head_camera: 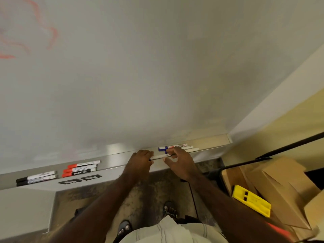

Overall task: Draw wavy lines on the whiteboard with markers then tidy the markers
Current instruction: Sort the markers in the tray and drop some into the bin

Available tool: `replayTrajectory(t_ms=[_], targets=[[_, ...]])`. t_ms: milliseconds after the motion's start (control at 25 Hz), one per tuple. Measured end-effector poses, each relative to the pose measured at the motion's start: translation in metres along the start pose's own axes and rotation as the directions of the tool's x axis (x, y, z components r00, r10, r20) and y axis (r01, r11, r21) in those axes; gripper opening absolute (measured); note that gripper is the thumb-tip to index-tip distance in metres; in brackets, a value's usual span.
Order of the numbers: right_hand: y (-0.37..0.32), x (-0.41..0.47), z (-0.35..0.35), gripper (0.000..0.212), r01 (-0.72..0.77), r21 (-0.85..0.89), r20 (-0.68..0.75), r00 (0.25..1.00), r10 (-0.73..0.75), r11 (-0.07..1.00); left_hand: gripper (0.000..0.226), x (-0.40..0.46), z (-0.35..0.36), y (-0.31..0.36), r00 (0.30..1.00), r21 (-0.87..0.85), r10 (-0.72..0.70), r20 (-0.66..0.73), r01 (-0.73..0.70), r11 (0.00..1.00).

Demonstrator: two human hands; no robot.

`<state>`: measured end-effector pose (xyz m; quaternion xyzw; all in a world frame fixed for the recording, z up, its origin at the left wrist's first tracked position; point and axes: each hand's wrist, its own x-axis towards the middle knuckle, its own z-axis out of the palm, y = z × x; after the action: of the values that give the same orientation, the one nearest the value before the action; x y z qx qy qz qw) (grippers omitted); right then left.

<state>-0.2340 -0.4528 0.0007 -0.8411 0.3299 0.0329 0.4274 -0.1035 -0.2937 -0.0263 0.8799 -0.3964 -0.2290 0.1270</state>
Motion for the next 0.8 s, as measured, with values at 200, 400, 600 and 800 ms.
replayTrajectory(t_ms=[200, 400, 600, 800], targets=[[0.014, 0.008, -0.013, 0.045, 0.1, -0.073, 0.011, 0.995, -0.099, 0.992, 0.04, 0.01, 0.003, 0.004, 1.0, 0.098, 0.004, 0.007, -0.005, 0.995], [0.023, 0.009, -0.015, 0.042, 0.17, -0.073, -0.023, 0.985, -0.172, 0.983, 0.029, 0.01, 0.002, 0.002, 1.0, 0.043, -0.003, -0.018, 0.004, 0.999], [0.012, -0.006, -0.016, 0.035, 0.061, 0.0, -0.19, 0.98, -0.06, 0.998, 0.016, -0.001, -0.011, -0.005, 0.987, -0.146, -0.048, -0.152, 0.026, 0.989], [-0.03, -0.028, -0.024, 0.05, -0.149, 0.402, 0.09, 0.988, 0.123, 0.903, 0.013, -0.024, -0.036, 0.009, 0.948, -0.249, 0.124, -0.293, -0.201, 0.947]])
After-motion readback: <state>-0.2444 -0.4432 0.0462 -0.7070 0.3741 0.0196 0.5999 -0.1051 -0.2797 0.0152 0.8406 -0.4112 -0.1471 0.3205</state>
